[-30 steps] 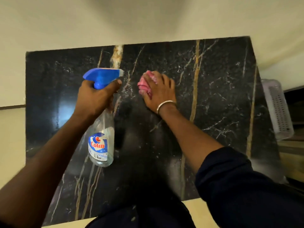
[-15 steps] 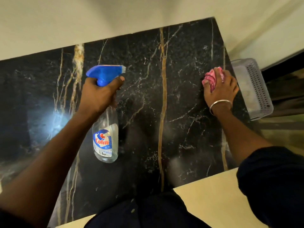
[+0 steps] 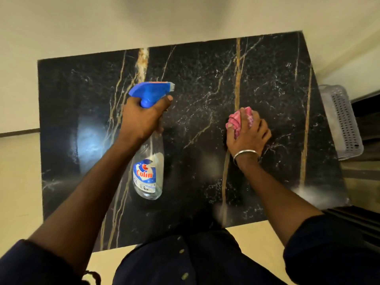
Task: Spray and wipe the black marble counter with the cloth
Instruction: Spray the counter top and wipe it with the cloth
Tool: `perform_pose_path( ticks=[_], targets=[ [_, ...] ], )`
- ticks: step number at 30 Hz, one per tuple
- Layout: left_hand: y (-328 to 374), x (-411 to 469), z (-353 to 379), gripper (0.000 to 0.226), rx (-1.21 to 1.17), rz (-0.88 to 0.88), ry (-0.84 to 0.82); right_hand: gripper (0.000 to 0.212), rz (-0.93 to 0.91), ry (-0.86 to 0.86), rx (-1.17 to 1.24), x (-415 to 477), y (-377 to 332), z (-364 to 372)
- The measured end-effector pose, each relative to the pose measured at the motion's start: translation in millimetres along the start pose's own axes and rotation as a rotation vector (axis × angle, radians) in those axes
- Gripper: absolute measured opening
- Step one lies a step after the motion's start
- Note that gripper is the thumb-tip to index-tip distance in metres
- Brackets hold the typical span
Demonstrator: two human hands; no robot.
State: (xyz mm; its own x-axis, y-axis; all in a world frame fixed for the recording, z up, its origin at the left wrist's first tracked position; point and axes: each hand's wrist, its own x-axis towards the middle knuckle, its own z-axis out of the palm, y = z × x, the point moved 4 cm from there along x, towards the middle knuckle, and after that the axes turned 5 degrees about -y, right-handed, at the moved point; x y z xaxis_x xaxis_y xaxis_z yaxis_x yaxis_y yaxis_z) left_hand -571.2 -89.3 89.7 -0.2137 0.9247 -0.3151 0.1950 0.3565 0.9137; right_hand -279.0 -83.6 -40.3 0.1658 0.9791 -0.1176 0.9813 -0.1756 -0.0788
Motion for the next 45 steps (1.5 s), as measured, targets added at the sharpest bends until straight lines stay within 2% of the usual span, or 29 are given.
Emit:
perform_pose_path(
  ticks=[4, 8, 11, 13, 16, 20, 24, 29, 35, 42, 43, 45],
  targets=[
    [-1, -12, -29, 0.040, 0.005, 0.010, 0.003, 0.067, -0.130, -0.046, -0.002, -23, -61, 4],
    [-3, -26, -57, 0.047, 0.011, -0.019, 0.086, 0.067, -0.328, -0.110, -0.012, -56, -128, 11],
    [-10, -36, -77, 0.036, 0.026, -0.048, 0.132, 0.070, -0.474, -0.150, 0.011, -86, -172, 20],
    [-10, -45, -88, 0.041, 0.042, -0.035, 0.143, 0.071, -0.564, -0.169, 0.006, -112, -194, 25],
    [-13, -53, -97, 0.049, 0.061, -0.017, 0.141, 0.069, -0.708, -0.187, -0.006, -144, -201, 32],
    [-15, -59, -94, 0.051, 0.050, -0.014, 0.093, 0.073, -0.806, -0.200, 0.007, -158, -169, 32],
    [-14, -63, -85, 0.040, 0.064, 0.017, 0.009, 0.071, -0.687, -0.210, -0.023, -152, -110, 22],
    [-6, -64, -76, 0.044, 0.076, 0.058, -0.059, 0.067, -0.334, -0.140, 0.002, -132, -3, 7],
    [-2, -69, -72, 0.030, 0.128, 0.122, -0.072, 0.066, 0.058, -0.055, 0.036, -106, 97, -3],
    [-2, -79, -89, 0.033, 0.097, 0.146, -0.067, 0.065, 0.434, -0.054, 0.188, -67, 107, -21],
    [-3, -80, -91, 0.033, 0.086, 0.152, -0.066, 0.062, 0.424, -0.075, 0.171, -65, 97, -23],
    [-3, -84, -92, 0.035, 0.058, 0.160, -0.067, 0.056, 0.262, -0.118, 0.138, -62, 63, -23]
  ],
)
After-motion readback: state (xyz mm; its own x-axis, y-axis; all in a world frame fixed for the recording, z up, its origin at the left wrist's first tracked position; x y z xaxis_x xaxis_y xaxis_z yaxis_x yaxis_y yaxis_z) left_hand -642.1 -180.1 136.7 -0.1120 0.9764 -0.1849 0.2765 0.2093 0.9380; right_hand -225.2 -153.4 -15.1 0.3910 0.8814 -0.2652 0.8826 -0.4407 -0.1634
